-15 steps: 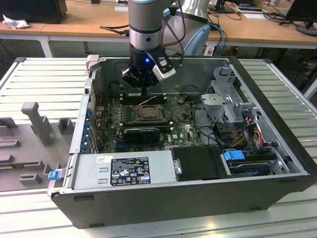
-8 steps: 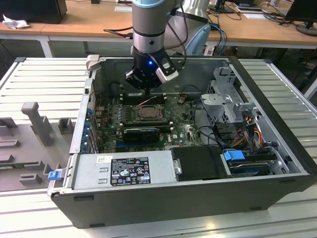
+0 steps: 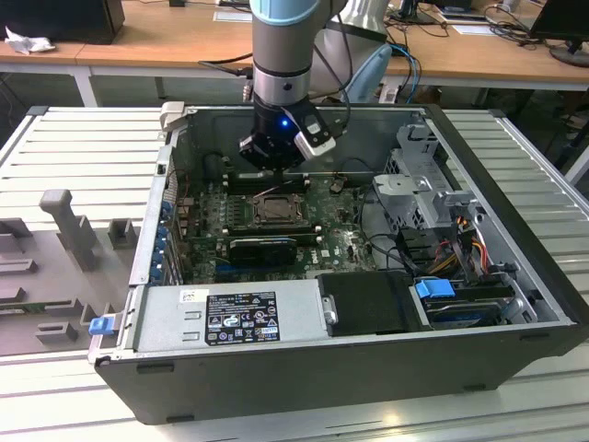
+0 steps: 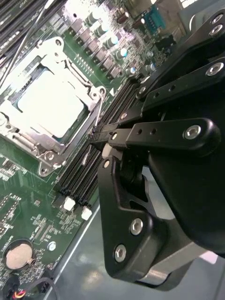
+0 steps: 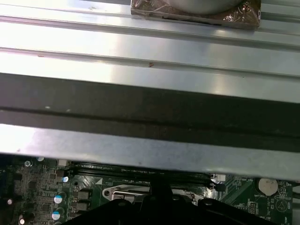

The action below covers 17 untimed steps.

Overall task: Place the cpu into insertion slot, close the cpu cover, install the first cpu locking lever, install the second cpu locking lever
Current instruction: 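Install the first cpu locking lever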

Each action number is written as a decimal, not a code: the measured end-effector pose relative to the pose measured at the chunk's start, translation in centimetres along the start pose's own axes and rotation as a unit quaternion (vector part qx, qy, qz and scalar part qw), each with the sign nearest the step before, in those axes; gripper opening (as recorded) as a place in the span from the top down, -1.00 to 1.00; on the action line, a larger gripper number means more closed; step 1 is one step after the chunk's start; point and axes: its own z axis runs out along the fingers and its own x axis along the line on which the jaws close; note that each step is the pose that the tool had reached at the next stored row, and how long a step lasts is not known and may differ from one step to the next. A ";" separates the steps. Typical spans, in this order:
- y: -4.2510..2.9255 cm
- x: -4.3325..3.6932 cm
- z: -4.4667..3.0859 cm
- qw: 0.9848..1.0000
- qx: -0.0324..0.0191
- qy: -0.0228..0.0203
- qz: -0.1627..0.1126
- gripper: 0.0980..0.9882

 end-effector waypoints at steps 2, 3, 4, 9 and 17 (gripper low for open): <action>-0.01 -0.41 0.18 1.000 0.000 0.000 0.000 0.98; -0.01 -0.53 0.24 1.000 0.000 0.000 0.000 0.98; -0.01 -0.69 0.34 1.000 0.000 0.000 0.000 0.98; -0.06 -0.96 0.94 1.000 0.000 0.000 0.000 0.98; -0.13 -1.07 1.73 1.000 0.000 0.000 0.000 0.98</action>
